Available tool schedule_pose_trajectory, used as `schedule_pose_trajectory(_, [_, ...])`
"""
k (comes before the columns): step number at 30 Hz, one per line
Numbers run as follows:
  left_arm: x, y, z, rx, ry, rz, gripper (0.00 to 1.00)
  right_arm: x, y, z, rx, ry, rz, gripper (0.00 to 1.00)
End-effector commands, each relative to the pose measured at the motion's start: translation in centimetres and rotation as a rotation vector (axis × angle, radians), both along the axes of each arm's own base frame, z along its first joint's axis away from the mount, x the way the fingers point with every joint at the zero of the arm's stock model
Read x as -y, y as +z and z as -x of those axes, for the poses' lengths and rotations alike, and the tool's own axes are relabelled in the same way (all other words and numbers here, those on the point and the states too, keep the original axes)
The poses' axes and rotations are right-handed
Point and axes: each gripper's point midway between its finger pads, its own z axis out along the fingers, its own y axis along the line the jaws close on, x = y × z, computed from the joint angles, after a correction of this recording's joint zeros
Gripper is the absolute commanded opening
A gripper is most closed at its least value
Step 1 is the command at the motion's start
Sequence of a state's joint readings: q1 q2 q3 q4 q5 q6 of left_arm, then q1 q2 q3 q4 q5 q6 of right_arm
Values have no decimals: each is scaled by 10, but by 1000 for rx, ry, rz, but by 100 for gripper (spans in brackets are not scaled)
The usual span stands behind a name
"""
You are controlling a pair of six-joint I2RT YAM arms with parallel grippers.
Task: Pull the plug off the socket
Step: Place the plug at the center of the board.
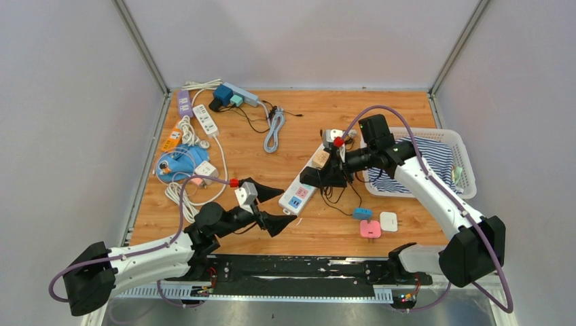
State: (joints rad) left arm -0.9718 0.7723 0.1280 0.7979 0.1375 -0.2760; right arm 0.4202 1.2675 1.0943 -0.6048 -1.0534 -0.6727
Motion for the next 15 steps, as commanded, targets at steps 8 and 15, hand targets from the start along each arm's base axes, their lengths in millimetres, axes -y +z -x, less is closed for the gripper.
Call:
schedule_pose_trajectory(8, [5, 10, 12, 254, -120, -67, 100, -17, -3, 46, 8, 229, -33, 0])
schedule_pose_trajectory(15, [9, 13, 8, 209, -107, -14, 100, -26, -16, 62, 24, 313, 19, 0])
